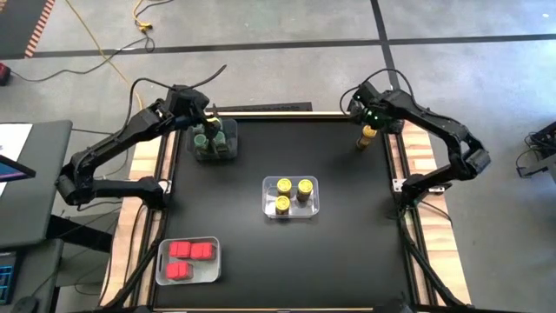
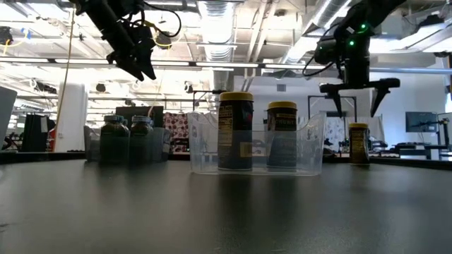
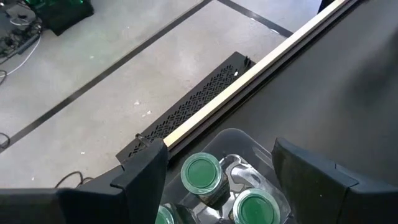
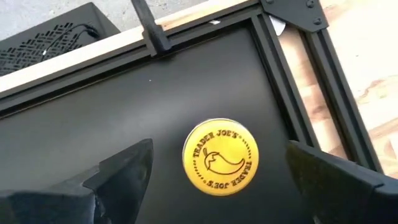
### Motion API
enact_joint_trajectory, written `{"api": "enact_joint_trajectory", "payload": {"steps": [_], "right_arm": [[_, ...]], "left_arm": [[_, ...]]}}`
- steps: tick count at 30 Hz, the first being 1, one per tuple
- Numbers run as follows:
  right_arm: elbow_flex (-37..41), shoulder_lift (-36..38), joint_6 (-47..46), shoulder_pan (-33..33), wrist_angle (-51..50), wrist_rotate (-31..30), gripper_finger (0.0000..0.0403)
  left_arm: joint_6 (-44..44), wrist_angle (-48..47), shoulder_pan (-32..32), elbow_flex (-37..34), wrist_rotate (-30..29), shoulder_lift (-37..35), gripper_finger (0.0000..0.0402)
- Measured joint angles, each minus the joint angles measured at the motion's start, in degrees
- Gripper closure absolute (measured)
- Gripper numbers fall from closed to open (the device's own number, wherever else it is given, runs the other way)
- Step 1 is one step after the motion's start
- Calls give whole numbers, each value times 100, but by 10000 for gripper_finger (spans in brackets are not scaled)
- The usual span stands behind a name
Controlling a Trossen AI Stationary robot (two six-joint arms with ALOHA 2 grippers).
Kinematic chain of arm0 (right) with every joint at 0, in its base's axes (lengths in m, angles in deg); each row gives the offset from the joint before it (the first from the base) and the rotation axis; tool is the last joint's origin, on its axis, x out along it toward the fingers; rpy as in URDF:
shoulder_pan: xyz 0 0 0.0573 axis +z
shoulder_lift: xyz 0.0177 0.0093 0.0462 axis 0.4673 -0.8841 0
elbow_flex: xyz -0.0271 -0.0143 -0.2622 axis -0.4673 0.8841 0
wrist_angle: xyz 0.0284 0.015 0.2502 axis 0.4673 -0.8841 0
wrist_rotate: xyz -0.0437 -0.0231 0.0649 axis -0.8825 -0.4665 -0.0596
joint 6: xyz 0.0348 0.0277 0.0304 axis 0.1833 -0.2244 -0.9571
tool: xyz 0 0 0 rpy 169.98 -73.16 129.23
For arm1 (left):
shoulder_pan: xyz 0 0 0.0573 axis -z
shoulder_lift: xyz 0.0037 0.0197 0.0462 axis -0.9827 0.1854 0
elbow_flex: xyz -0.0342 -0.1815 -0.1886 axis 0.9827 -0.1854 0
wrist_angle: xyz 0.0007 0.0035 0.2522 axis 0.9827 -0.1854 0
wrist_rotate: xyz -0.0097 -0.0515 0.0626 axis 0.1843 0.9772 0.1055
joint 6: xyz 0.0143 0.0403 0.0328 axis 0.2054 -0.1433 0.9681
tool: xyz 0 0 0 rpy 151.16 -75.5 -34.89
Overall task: Sort spices by type
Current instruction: Put the yellow seasoning bottle into the transparent bin
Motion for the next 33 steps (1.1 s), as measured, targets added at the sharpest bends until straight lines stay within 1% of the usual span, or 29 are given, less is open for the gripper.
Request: {"api": "enact_joint_trajectory", "payload": {"steps": [3, 7, 12, 17, 22, 29, 33], "right_arm": [[0, 2, 7, -103, -1, 153, 13], [0, 0, -80, -234, -38, 170, 14], [0, 0, -45, -476, 5, 517, 14], [-2, -24, -2, -502, -21, 543, 14], [-4, -341, 169, -449, -50, 670, 14], [-8, -786, 96, -384, 160, 694, 14], [-2, -989, 61, -388, 21, 714, 24]], "left_arm": [[-2, -2, -1, 0, 0, 0, 125], [-7, -4, -1, 0, 0, 0, 125], [-11, -10, -1, 0, 0, 0, 125], [-11, -11, -1, 0, 0, 0, 125], [-11, -12, -2, 0, 0, 0, 125], [-13, -130, 0, 0, 2, 0, 125], [-13, -199, 0, 0, 2, 0, 125]]}}
